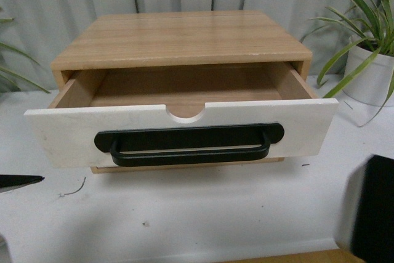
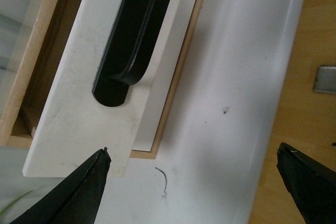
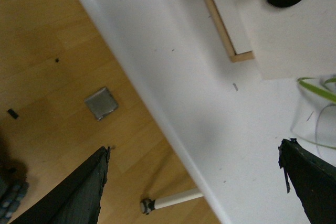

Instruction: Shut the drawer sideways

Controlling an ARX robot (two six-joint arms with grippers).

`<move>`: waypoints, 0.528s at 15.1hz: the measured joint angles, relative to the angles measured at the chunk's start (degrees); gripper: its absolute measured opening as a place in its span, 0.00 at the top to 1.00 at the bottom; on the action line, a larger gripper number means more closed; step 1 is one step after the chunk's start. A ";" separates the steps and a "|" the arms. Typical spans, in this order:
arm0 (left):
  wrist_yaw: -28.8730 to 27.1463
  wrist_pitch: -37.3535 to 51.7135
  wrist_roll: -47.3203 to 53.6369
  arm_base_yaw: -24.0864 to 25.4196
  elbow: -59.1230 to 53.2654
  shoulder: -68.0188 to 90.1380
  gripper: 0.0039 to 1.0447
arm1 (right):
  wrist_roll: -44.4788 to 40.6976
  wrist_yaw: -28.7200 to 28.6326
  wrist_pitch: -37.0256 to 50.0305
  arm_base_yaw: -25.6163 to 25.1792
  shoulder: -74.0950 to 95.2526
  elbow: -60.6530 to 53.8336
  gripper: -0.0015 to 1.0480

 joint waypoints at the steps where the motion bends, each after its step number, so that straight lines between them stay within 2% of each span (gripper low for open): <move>1: 0.22 3.41 1.49 1.57 1.25 3.96 0.06 | -1.92 -0.04 2.86 -0.07 3.32 2.14 0.06; 5: -0.11 17.35 2.84 4.70 4.81 18.93 0.06 | -5.18 -1.75 7.39 0.66 14.82 8.07 0.06; 8: -0.96 21.11 4.42 5.84 9.07 29.86 0.06 | -8.66 -0.87 9.57 0.15 21.97 15.69 0.06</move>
